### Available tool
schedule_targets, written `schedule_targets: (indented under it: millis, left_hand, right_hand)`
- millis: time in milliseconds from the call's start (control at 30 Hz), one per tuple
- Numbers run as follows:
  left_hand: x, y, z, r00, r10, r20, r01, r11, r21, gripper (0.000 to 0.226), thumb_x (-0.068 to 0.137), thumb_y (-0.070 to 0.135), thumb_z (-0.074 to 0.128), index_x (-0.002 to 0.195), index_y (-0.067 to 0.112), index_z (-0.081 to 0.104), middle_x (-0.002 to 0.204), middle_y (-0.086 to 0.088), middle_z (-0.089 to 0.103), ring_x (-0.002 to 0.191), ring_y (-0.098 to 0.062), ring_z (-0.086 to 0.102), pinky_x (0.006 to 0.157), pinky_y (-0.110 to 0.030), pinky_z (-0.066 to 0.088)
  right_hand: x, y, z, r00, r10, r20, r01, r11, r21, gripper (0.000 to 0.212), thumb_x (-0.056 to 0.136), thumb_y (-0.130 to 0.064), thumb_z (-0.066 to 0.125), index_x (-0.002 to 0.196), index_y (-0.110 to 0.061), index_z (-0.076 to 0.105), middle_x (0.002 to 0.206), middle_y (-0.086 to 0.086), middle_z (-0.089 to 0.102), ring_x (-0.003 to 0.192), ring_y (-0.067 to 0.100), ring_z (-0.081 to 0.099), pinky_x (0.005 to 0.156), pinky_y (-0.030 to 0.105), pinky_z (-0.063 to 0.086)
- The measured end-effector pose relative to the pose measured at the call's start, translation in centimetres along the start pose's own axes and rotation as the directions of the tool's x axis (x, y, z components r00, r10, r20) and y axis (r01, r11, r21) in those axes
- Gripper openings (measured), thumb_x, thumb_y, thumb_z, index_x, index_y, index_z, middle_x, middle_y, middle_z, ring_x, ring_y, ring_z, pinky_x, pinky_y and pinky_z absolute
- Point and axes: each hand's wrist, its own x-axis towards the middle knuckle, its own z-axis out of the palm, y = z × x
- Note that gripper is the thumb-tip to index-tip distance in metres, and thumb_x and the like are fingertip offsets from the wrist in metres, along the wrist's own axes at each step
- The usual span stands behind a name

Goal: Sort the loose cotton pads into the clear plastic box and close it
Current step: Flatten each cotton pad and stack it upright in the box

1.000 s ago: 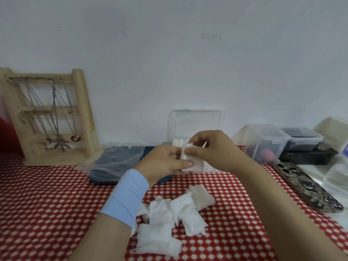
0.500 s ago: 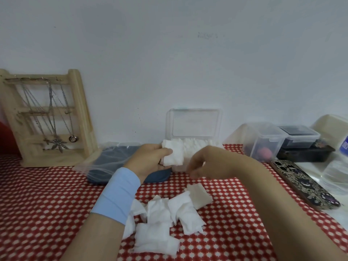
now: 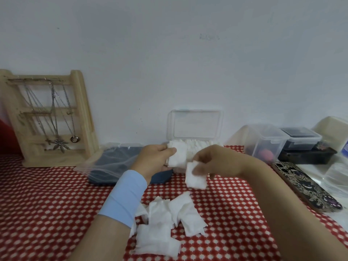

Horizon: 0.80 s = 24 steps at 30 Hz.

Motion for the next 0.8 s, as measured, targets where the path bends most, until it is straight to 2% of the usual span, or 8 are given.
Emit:
schedule_targets:
  millis: [100, 200, 267, 367, 467, 600, 733, 800]
  left_hand:
    - [-0.1, 0.0, 0.6, 1.0, -0.005, -0.001, 0.005, 0.999, -0.034, 0.016, 0.096, 0.017, 0.066, 0.108, 0.009, 0.074, 0.105, -0.007, 0.076, 0.099, -0.021, 0.072, 0.077, -0.03, 0.062]
    - [-0.3, 0.0, 1.2, 0.998, -0.019, 0.053, 0.024, 0.995, -0.101, 0.02, 0.097, 0.017, 0.065, 0.113, 0.008, 0.073, 0.108, -0.009, 0.076, 0.101, -0.024, 0.072, 0.074, -0.031, 0.062]
    - [-0.5, 0.1, 1.5, 0.996, -0.021, 0.091, 0.034, 0.988, -0.149, 0.019, 0.099, 0.017, 0.062, 0.112, 0.009, 0.073, 0.106, -0.009, 0.077, 0.099, -0.024, 0.073, 0.072, -0.031, 0.062]
    - [-0.9, 0.5, 1.8, 0.99, -0.013, 0.139, 0.041, 0.979, -0.2, 0.017, 0.1, 0.016, 0.06, 0.108, 0.009, 0.072, 0.1, -0.009, 0.078, 0.091, -0.022, 0.076, 0.067, -0.029, 0.061]
    - [-1.2, 0.7, 1.9, 0.982, -0.011, 0.19, 0.053, 0.975, -0.218, 0.022, 0.101, 0.02, 0.059, 0.114, 0.007, 0.07, 0.105, -0.012, 0.077, 0.096, -0.025, 0.076, 0.073, -0.034, 0.063]
    - [-1.3, 0.8, 2.0, 0.979, -0.019, 0.202, 0.065, 0.973, -0.221, 0.031, 0.101, 0.024, 0.058, 0.124, 0.004, 0.065, 0.109, -0.014, 0.076, 0.098, -0.028, 0.075, 0.076, -0.037, 0.063]
    - [-1.3, 0.9, 2.1, 0.978, -0.009, 0.207, 0.057, 0.973, -0.223, 0.039, 0.1, 0.035, 0.057, 0.124, 0.005, 0.065, 0.108, -0.015, 0.076, 0.099, -0.028, 0.075, 0.078, -0.038, 0.062]
    - [-1.3, 1.1, 2.1, 0.984, -0.01, 0.178, 0.047, 0.978, -0.204, 0.043, 0.096, 0.042, 0.062, 0.12, 0.006, 0.067, 0.106, -0.014, 0.077, 0.097, -0.027, 0.075, 0.078, -0.037, 0.062]
  right_hand:
    - [-0.2, -0.2, -0.7, 0.986, -0.062, -0.154, 0.112, 0.933, 0.342, 0.013, 0.099, -0.017, 0.064, 0.106, -0.017, 0.074, 0.098, 0.0, 0.077, 0.086, 0.015, 0.071, 0.081, 0.033, 0.059]
    - [0.0, -0.8, -0.5, 0.949, -0.095, -0.301, 0.21, 0.902, 0.377, 0.012, 0.095, -0.012, 0.068, 0.102, -0.018, 0.076, 0.098, 0.0, 0.076, 0.071, 0.012, 0.065, 0.063, 0.028, 0.056]
    - [0.1, -1.2, -0.3, 0.927, -0.07, -0.369, 0.229, 0.885, 0.405, 0.014, 0.091, -0.011, 0.073, 0.103, -0.018, 0.076, 0.088, -0.002, 0.076, 0.056, 0.009, 0.06, 0.054, 0.023, 0.051]
    - [0.2, -1.5, -0.2, 0.909, -0.023, -0.416, 0.215, 0.881, 0.422, 0.017, 0.086, -0.013, 0.079, 0.103, -0.017, 0.075, 0.075, -0.001, 0.073, 0.044, 0.008, 0.053, 0.047, 0.018, 0.046]
    - [0.3, -1.5, 0.0, 0.887, 0.018, -0.462, 0.189, 0.898, 0.397, 0.021, 0.082, -0.017, 0.083, 0.101, -0.02, 0.074, 0.073, 0.001, 0.07, 0.044, 0.008, 0.053, 0.049, 0.018, 0.049]
    - [0.5, -1.3, -0.2, 0.882, 0.045, -0.47, 0.151, 0.916, 0.372, 0.021, 0.081, -0.014, 0.085, 0.098, -0.019, 0.075, 0.065, -0.01, 0.067, 0.042, 0.002, 0.054, 0.047, 0.018, 0.048]
    - [0.5, -1.5, 0.0, 0.861, 0.009, -0.509, 0.151, 0.95, 0.273, 0.024, 0.079, -0.015, 0.085, 0.1, -0.022, 0.076, 0.086, -0.006, 0.073, 0.05, -0.004, 0.059, 0.048, 0.008, 0.042]
    - [0.5, -1.6, 0.2, 0.85, -0.013, -0.527, 0.165, 0.956, 0.243, 0.026, 0.078, -0.02, 0.087, 0.1, -0.026, 0.076, 0.094, -0.012, 0.073, 0.058, -0.001, 0.063, 0.05, 0.007, 0.042]
